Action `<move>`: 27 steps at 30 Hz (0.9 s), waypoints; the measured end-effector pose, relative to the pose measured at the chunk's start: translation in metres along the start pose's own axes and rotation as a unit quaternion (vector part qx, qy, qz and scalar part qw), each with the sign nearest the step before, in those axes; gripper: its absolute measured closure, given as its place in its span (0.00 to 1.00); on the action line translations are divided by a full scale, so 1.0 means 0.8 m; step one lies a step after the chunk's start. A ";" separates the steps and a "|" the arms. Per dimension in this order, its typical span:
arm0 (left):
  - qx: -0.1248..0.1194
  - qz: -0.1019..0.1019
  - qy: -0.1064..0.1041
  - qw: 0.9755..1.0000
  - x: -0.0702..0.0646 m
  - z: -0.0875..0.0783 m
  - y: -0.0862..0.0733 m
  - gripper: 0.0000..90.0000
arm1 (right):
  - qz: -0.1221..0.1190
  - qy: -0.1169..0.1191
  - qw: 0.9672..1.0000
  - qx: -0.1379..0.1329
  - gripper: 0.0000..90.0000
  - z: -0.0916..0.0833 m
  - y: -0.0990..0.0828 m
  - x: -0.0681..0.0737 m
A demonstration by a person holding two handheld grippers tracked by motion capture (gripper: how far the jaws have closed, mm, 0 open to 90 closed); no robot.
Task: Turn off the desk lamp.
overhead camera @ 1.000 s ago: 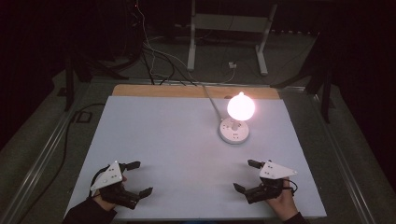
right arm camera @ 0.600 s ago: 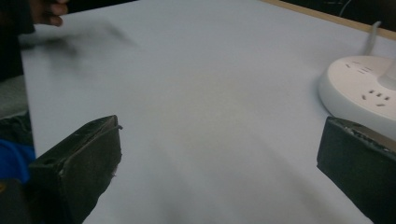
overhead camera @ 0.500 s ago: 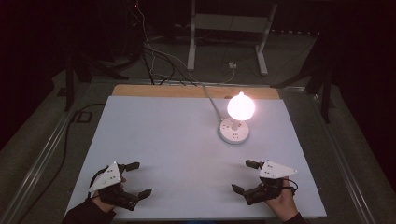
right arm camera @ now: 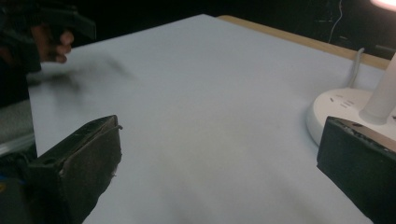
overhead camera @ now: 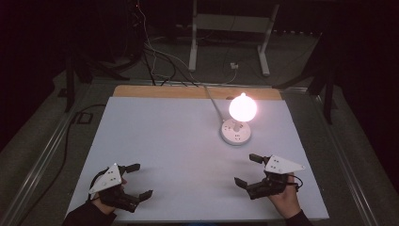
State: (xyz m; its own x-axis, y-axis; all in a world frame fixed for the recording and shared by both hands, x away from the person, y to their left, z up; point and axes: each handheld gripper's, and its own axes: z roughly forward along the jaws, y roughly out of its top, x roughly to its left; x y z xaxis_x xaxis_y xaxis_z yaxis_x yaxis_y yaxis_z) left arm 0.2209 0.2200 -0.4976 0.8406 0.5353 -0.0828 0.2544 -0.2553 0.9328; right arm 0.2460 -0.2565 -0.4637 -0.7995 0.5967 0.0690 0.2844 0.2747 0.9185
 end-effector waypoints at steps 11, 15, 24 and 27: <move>-0.003 -0.001 0.003 1.000 0.000 -0.001 0.000 0.01 | -0.002 -0.027 0.999 -0.019 0.00 -0.004 0.015 -0.020; -0.002 -0.002 0.003 1.000 0.000 -0.001 0.000 0.01 | -0.002 -0.032 0.999 -0.024 0.00 -0.005 0.017 -0.027; -0.007 -0.003 0.004 1.000 0.000 -0.002 0.001 0.01 | -0.003 -0.054 0.998 -0.020 0.00 0.000 0.021 -0.050; -0.004 -0.003 0.004 1.000 0.000 -0.001 0.000 0.01 | -0.003 -0.062 0.998 -0.020 0.00 0.002 0.021 -0.054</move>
State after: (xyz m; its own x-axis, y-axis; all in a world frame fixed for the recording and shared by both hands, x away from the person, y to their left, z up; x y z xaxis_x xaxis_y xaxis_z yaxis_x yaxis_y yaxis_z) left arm 0.2205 0.2208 -0.4969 0.8354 0.5429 -0.0862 0.2560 -0.2454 0.9350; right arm 0.2858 -0.2766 -0.4515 -0.7291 0.6842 0.0174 0.2567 0.2498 0.9336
